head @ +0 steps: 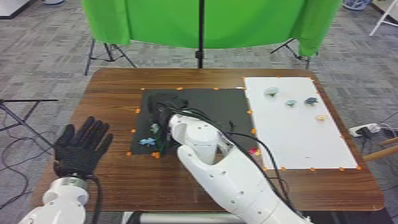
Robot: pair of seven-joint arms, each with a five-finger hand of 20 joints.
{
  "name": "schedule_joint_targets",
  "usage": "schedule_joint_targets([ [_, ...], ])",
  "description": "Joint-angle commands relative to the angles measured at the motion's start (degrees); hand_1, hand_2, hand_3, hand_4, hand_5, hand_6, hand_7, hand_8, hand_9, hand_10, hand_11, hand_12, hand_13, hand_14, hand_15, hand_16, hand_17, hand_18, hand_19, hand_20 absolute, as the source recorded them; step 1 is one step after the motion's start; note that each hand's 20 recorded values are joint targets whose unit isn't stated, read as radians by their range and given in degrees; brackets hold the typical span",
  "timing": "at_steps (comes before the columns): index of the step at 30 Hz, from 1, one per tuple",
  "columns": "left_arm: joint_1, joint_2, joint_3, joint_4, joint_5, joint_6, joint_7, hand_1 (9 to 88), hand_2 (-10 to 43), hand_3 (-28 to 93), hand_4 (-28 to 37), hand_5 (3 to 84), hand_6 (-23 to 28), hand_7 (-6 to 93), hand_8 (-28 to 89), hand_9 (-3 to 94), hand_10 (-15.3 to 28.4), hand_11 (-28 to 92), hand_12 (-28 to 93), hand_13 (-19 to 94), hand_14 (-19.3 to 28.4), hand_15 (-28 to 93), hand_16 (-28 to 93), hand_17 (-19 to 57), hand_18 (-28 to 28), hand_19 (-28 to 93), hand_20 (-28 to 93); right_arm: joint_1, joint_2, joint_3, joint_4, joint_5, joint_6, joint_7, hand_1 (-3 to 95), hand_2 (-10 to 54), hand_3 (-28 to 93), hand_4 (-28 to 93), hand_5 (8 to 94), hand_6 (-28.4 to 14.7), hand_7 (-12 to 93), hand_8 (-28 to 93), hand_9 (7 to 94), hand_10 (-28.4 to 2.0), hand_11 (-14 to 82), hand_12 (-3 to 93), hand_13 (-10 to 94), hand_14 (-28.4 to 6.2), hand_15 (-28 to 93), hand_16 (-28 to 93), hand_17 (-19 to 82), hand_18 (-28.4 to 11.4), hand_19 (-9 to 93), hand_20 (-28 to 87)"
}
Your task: Arrange flowers
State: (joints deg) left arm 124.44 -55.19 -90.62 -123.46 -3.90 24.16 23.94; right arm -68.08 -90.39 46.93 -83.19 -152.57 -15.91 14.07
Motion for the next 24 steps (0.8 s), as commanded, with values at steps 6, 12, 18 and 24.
schedule_joint_targets([
  [6, 3.7, -3.79, -1.28, -0.29, 0.74, -1.13, -1.28, 24.7, 17.9, 74, -28.3, 46.5, 9.0, 13.9, -10, 39.9, 14.2, 24, 10, 32, 12.8, 29, -6, -5.2, 13.1, 37, 13, -5.55, 8.95, 6.87, -19.88, 13.31, -4.87, 6.8, 50.1, -9.5, 81, -28, 54.2, -2.9, 11, -11, 54.7, -15.2, 9.9, 14.8, 56, -11.3, 38, 21, 26, -20.9, 77, 37],
  [12, 3.59, -4.24, -1.82, -0.39, 1.03, -0.89, -1.21, 24.6, 17.8, 74, -28.3, 46.5, 9.0, 13.9, -10, 39.9, 14.2, 24, 10, 32, 12.8, 29, -6, -5.3, 13.1, 37, 14, -12.56, 19.05, 19.31, -26.43, 15.75, -0.92, 11.41, 47.5, -9.5, 81, -28, 52.7, -3.9, 10, -11, 51.3, -16.3, 8.4, 14.4, 51, -13.5, 35, 19, 24, -21.2, 75, 35],
  [18, 4.73, -4.09, -2.95, -0.99, 0.1, 0.2, 0.07, 24.7, 17.8, 74, -28.3, 46.5, 9.0, 14.1, -10, 39.9, 14.1, 24, 10, 32, 12.8, 29, -6, -5.2, 13.1, 37, 13, -22.19, 30.74, 30.62, -28.83, 7.64, -0.48, 10.01, 44.7, -9.5, 82, -28, 46.6, -5.4, 8, -10, 43.4, -17.5, 6.3, 14.2, 41, -15.8, 27, 17, 19, -20.7, 69, 30],
  [24, 4.59, -4.0, -3.22, -1.09, -0.24, 0.79, -0.04, 24.8, 17.9, 74, -28.3, 46.5, 9.0, 14.2, -10, 40.0, 14.2, 24, 10, 32, 12.8, 29, -6, -5.2, 13.1, 37, 14, -27.64, 32.61, 39.05, -27.95, 9.52, -0.55, 14.74, 44.1, -9.5, 82, -28, 45.4, -4.6, 9, -10, 41.1, -16.9, 5.1, 14.2, 37, -16.2, 23, 18, 16, -20.1, 66, 28],
])
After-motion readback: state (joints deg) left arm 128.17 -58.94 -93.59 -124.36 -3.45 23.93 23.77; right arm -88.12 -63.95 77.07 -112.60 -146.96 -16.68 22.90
